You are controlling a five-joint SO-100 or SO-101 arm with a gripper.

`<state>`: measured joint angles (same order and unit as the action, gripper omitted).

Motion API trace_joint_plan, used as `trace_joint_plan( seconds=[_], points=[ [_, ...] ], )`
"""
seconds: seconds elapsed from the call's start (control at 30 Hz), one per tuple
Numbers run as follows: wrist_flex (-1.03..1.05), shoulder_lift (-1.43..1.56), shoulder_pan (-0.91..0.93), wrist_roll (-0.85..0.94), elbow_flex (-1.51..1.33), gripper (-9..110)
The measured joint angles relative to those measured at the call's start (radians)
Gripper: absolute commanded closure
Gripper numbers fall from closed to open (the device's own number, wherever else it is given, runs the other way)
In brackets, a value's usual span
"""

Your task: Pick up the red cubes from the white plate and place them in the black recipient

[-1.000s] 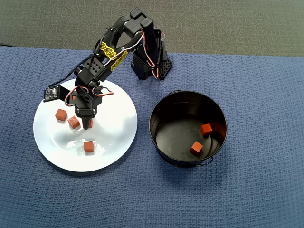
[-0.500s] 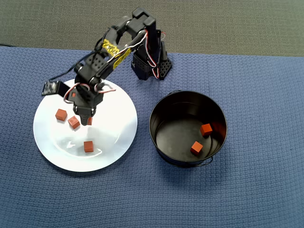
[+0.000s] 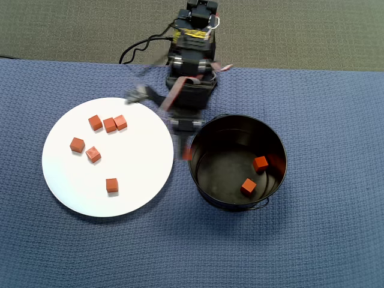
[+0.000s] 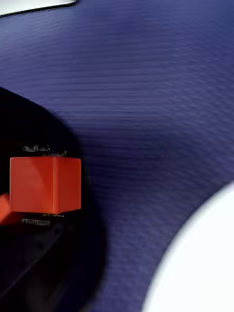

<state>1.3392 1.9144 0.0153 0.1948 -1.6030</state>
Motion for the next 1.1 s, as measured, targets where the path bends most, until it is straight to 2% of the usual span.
trace_joint_plan(
  seconds=[0.03, 0.1, 0.17, 0.23, 0.3, 0.53, 0.7, 0.87, 1.1],
  points=[
    [-0.015, -0.002, -0.061, -0.012, -0.023, 56],
    [-0.026, -0.018, -0.184, -0.003, -0.069, 55],
    [-0.025, -0.021, -0.279, 0.029, -0.083, 60],
    [-0.025, -0.014, -0.270, 0.067, -0.083, 70],
    [-0.025, -0.012, -0.189, 0.110, -0.083, 75],
    [-0.060, -0.078, 0.272, 0.399, -0.026, 76],
    [-0.155, -0.209, 0.494, 0.535, -0.015, 76],
    [-0.249, -0.360, 0.581, 0.591, -0.012, 76],
    [-0.339, -0.538, 0.600, 0.574, 0.046, 77]
  ],
)
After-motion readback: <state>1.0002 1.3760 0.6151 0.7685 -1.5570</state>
